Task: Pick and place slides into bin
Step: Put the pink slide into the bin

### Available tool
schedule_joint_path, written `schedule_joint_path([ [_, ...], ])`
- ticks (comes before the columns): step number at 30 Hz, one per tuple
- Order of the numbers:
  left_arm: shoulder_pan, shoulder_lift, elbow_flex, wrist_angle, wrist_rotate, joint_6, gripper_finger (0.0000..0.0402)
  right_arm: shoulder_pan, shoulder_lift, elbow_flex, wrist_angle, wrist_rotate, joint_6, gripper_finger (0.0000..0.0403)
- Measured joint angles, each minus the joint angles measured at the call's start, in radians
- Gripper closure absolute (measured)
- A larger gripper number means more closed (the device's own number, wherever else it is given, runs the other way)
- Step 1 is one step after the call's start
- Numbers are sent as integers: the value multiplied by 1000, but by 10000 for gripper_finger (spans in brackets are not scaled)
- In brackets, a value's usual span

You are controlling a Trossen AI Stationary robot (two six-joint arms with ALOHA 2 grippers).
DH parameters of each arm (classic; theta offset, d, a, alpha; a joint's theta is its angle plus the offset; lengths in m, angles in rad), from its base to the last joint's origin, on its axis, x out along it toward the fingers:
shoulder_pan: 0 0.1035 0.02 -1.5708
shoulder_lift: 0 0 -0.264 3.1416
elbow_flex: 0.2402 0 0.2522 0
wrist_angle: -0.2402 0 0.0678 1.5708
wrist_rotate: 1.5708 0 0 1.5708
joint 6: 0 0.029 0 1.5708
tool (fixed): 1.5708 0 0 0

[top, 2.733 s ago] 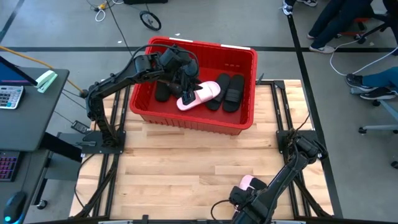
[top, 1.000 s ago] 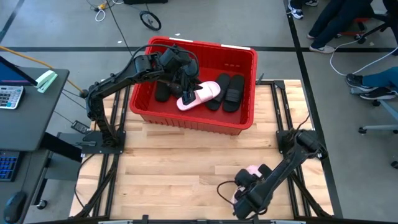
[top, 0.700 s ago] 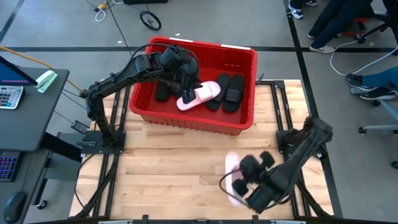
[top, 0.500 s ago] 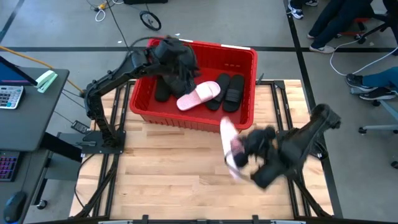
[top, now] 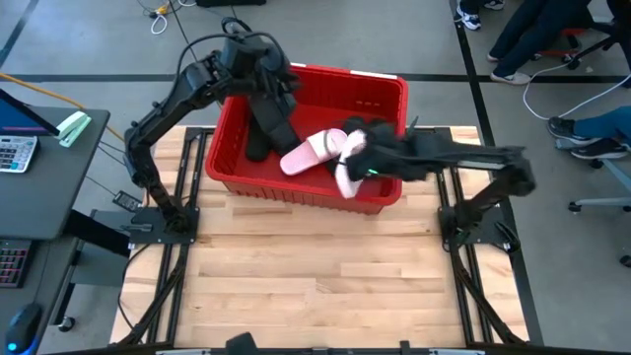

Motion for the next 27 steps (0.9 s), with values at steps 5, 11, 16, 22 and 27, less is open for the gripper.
schedule_joint_path([
  [5, 45, 0, 0, -25, 1, 0, 294, -155, 155, -5, -1, -229, 6, 393],
  [11, 88, 0, 0, -85, 0, 0, 294, -275, 340, -5, 9, -407, 71, 391],
  [16, 112, 0, 0, -138, 1, -2, 294, -319, 452, -3, 26, -497, 68, 392],
  [22, 124, 0, 0, -167, 1, -26, 294, -328, 506, -2, 177, -514, -112, 365],
  [27, 124, 0, 0, -178, 1, -26, 294, -330, 490, -6, 285, -507, -191, 321],
])
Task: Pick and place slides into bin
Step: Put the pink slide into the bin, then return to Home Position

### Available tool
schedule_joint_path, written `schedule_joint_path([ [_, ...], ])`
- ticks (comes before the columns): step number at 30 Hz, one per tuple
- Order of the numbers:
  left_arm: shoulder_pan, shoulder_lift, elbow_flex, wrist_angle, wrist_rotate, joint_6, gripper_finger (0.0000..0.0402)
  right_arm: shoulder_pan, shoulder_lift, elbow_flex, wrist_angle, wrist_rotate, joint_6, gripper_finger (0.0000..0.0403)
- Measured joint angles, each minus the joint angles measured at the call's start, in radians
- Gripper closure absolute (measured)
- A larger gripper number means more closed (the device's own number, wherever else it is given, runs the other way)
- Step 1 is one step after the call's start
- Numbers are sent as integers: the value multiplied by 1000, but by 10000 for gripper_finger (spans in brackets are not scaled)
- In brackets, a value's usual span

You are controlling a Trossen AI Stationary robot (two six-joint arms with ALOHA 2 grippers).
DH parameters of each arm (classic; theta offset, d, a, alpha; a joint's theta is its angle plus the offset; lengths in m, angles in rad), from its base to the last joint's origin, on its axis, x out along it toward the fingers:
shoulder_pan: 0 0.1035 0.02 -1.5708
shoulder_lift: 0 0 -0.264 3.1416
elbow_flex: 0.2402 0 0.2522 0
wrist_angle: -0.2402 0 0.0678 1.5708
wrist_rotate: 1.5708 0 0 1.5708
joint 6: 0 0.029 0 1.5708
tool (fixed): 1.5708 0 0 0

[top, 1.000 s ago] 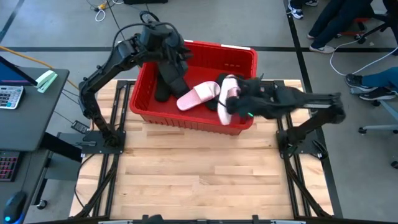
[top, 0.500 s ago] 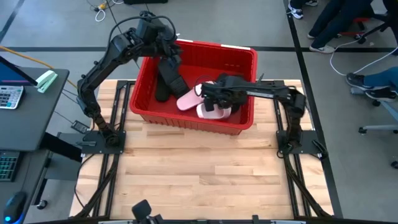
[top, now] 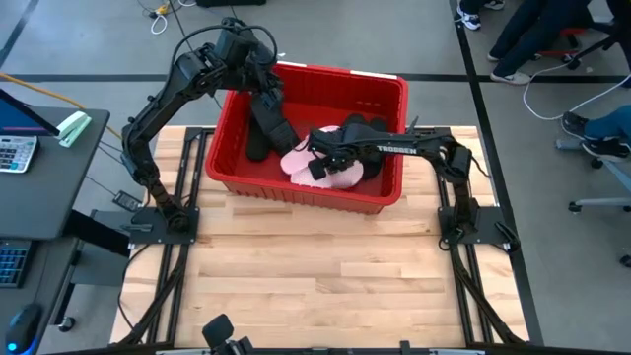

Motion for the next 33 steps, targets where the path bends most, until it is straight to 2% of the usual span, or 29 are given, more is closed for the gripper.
schedule_joint_path([
  [7, 0, 0, 0, -22, 0, -2, 294, -4, -24, 1, 7, 0, -84, 253],
  [12, 0, 0, 0, -46, 0, -2, 294, -20, -46, 1, -21, -124, -295, 223],
  [16, 0, 0, 0, -53, -1, -2, 294, -55, -143, 1, -48, -139, -340, 212],
  [19, 0, 0, 0, -54, -1, -2, 294, -83, -244, 2, -39, -92, -344, 210],
  [24, 0, 0, 0, -109, -1, -40, 294, -94, -434, 2, -30, 59, -377, 214],
  [28, -2, -14, 0, -174, -8, -4, 294, -49, -557, 2, -40, 140, -397, 217],
  [33, -4, -81, 0, -339, -8, -45, 294, 50, -692, 3, -103, 152, -397, 217],
])
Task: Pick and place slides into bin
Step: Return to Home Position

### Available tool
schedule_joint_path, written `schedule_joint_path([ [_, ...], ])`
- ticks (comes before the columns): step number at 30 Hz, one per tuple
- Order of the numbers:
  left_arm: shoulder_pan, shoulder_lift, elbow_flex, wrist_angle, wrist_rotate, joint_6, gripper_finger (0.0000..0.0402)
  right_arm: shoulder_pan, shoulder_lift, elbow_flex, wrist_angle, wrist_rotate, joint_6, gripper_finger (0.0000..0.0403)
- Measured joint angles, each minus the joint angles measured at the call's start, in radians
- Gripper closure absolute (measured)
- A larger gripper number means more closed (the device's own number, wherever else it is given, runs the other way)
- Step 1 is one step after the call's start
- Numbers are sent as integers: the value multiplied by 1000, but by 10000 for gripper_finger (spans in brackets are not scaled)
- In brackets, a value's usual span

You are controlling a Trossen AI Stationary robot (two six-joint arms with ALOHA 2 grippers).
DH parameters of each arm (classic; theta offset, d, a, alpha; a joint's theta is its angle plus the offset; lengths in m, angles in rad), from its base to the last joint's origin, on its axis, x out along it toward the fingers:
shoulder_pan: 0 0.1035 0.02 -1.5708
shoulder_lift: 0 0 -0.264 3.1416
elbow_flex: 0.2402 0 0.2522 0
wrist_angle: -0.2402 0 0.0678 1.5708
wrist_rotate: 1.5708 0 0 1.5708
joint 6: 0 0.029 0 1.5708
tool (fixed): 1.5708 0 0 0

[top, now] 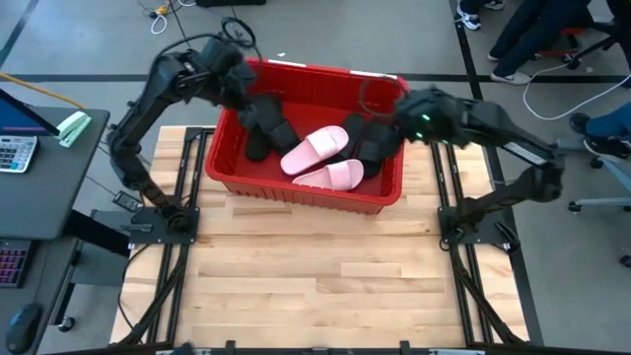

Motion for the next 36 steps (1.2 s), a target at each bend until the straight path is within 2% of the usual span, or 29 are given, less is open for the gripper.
schedule_joint_path([
  [3, -5, -53, 0, -66, -15, -21, 294, 87, -51, 0, -29, 9, 8, 217],
  [5, -6, -108, -1, -89, -16, -40, 294, 166, -77, 0, -58, 52, 31, 217],
  [11, -5, -308, 0, -111, -19, -63, 294, 424, -127, -46, -109, 373, 128, 217],
  [14, -5, -421, -4, -165, -18, -88, 294, 556, -157, -167, -67, 490, 190, 217],
  [16, -5, -522, -54, -155, -15, -124, 294, 641, -176, -272, -33, 553, 245, 217],
  [21, -5, -801, -267, -119, -14, -192, 294, 823, -232, -502, 51, 697, 396, 218],
  [24, -5, -970, -439, -5, -3, -220, 294, 926, -262, -591, 122, 806, 442, 218],
  [26, -5, -1078, -556, 75, 56, -227, 294, 989, -285, -624, 163, 869, 445, 218],
  [30, -5, -1252, -776, 198, 190, -261, 294, 1090, -313, -672, 281, 905, 335, 218],
  [34, -4, -1394, -981, 292, 212, -285, 294, 1132, -309, -742, 457, 907, 179, 218],
  [36, -4, -1459, -1079, 342, 211, -296, 294, 1131, -316, -775, 493, 914, 161, 218],
])
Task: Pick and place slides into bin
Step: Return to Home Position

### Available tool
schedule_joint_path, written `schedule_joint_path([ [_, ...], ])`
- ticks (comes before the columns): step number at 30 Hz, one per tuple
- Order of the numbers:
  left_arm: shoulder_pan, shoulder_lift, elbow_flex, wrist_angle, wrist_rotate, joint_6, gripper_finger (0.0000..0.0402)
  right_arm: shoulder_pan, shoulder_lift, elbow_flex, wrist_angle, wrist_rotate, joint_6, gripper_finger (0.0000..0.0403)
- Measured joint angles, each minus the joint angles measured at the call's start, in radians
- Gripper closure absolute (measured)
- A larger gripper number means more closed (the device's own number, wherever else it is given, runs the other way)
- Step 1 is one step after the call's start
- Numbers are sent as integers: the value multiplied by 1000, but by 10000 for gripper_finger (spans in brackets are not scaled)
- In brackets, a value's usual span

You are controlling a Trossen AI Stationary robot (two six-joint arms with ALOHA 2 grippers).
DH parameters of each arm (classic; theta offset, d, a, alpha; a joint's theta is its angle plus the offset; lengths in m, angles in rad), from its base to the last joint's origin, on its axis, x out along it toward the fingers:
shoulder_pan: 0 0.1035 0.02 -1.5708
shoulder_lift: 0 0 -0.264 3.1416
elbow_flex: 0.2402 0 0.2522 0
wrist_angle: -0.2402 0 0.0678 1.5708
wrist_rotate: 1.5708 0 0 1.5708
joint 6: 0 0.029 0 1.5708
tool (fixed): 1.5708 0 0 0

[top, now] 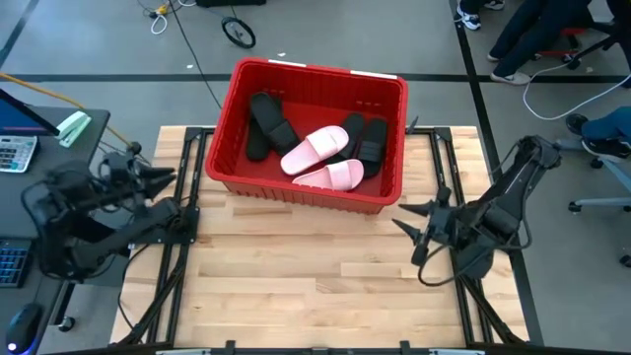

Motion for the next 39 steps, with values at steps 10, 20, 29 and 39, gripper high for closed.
schedule_joint_path([
  [10, 0, -146, -319, 125, 1, -62, 294, -22, -64, -212, 24, 8, 185, 218],
  [20, 0, -142, -441, 260, 1, -54, 294, 48, -53, -256, 58, -14, 210, 218],
  [29, 0, -142, -518, 311, 0, -53, 294, 58, 28, -256, 55, 91, 219, 218],
  [39, 0, -142, -570, 365, 1, -93, 294, 58, 72, -257, 48, 40, 298, 218],
])
